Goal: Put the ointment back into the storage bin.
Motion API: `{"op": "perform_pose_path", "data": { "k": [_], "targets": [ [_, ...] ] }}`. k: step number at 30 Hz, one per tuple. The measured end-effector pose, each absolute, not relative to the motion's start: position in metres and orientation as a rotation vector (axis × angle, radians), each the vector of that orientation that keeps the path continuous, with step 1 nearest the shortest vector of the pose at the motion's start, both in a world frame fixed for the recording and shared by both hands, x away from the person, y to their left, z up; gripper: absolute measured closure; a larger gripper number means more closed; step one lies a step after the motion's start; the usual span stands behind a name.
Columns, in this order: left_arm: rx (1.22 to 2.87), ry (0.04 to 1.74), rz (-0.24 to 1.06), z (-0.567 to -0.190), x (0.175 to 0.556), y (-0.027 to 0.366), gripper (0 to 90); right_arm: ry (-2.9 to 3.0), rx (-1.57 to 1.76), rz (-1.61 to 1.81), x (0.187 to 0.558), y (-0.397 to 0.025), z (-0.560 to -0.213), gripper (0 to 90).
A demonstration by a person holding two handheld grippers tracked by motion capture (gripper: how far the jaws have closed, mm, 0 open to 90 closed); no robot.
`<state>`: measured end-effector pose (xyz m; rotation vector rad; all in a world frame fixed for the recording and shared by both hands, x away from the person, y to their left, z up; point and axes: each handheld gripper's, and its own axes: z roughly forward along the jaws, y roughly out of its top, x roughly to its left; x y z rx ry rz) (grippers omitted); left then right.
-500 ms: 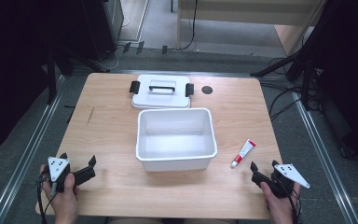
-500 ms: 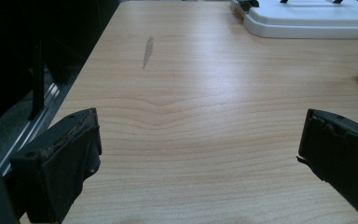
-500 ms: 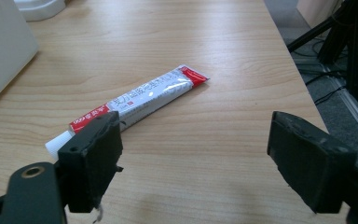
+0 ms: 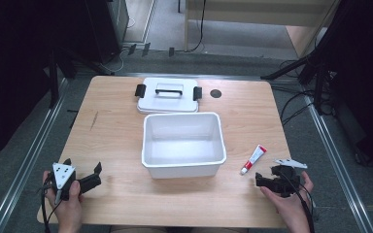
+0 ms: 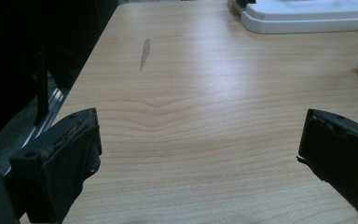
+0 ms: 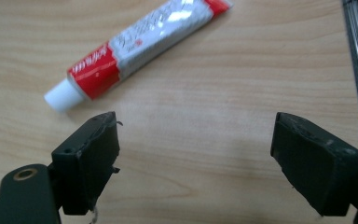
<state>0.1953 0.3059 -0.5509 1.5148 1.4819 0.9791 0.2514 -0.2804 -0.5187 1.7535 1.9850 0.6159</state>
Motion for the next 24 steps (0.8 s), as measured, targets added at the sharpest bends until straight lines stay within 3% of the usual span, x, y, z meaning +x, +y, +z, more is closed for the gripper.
{"op": "perform_pose_path", "data": {
  "k": [4,17,20,24],
  "targets": [
    [1.516,1.476,0.966,-0.551,0.195,0.307,0.0,2.073,1.747,0.524,0.26,-0.271,-0.511,24.9],
    [1.505,1.484,0.952,-0.551,0.194,0.309,0.0,2.248,1.957,0.209,0.306,-0.247,-0.486,24.5],
    [1.499,1.484,0.944,-0.551,0.194,0.309,0.0,2.24,2.026,0.17,0.317,-0.248,-0.484,31.3],
    [1.498,1.486,0.938,-0.551,0.195,0.31,0.0,2.23,2.123,0.175,0.331,-0.25,-0.481,33.1]
  ]
}}
